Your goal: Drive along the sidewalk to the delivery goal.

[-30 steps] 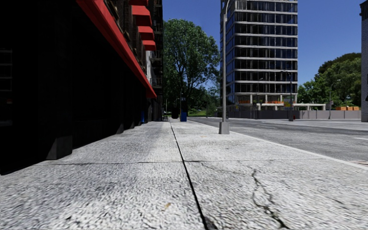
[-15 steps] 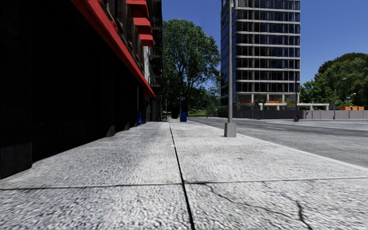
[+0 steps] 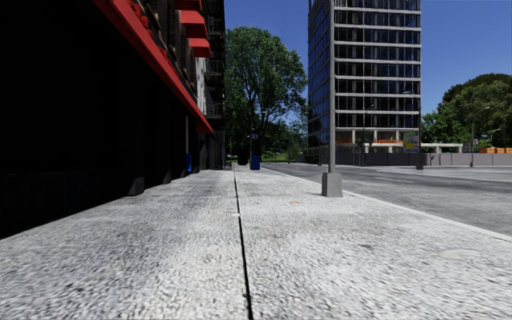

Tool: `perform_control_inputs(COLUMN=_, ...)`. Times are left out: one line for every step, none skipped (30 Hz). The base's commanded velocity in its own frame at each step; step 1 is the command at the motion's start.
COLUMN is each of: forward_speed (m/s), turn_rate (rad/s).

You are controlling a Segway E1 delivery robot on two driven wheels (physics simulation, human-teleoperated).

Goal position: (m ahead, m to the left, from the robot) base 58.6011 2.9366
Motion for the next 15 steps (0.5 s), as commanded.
perform_control_inputs(forward_speed=2.00, turn_rate=0.00)
perform_control_inputs(forward_speed=2.00, turn_rate=0.00)
perform_control_inputs(forward_speed=2.00, turn_rate=0.00)
perform_control_inputs(forward_speed=2.00, turn_rate=0.00)
perform_control_inputs(forward_speed=2.00, turn_rate=0.00)
perform_control_inputs(forward_speed=2.00, turn_rate=0.00)
perform_control_inputs(forward_speed=2.00, turn_rate=0.00)
perform_control_inputs(forward_speed=2.00, turn_rate=0.00)
perform_control_inputs(forward_speed=2.00, turn_rate=0.00)
perform_control_inputs(forward_speed=2.00, turn_rate=0.00)
perform_control_inputs(forward_speed=2.00, turn_rate=0.00)
perform_control_inputs(forward_speed=2.00, turn_rate=0.00)
perform_control_inputs(forward_speed=2.00, turn_rate=0.00)
perform_control_inputs(forward_speed=2.00, turn_rate=0.00)
perform_control_inputs(forward_speed=2.00, turn_rate=0.00)
